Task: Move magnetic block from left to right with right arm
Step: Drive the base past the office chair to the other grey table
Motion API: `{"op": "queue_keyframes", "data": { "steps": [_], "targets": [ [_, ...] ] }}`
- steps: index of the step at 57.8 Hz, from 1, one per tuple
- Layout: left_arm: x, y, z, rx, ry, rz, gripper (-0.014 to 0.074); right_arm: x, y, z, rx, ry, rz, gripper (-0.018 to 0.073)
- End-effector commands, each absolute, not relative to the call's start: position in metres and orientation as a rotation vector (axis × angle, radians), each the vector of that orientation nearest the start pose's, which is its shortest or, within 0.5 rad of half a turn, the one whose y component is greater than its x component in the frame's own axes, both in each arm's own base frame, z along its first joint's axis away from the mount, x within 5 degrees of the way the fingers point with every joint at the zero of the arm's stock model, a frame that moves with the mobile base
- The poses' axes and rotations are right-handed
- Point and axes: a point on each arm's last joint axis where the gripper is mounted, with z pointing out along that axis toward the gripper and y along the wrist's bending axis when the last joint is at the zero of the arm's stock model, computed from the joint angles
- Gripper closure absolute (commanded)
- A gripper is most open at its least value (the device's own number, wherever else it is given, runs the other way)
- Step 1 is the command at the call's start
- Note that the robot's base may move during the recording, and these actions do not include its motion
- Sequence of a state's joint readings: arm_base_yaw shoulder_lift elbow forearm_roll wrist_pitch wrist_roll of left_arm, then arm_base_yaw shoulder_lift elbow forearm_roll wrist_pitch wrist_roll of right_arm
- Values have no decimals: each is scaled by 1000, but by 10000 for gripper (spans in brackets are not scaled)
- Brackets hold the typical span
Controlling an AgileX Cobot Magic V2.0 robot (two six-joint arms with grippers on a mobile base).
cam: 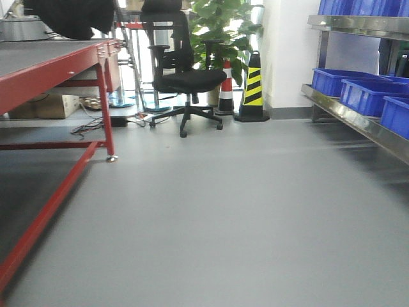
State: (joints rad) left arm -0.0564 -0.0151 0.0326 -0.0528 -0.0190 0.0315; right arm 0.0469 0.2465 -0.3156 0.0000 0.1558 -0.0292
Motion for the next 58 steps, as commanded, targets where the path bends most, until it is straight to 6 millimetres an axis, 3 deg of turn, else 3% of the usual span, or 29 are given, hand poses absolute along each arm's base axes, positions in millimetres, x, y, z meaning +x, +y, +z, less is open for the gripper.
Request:
{"op": "queue_keyframes", "data": {
  "steps": [1, 58],
  "targets": [
    [55, -3, 210, 13, 1396, -75, 713, 70, 3, 307, -65, 1461, -3, 262],
    [55, -3, 210, 13, 1396, -75, 713, 70, 3, 307, -65, 1461, -3, 262]
  ]
}}
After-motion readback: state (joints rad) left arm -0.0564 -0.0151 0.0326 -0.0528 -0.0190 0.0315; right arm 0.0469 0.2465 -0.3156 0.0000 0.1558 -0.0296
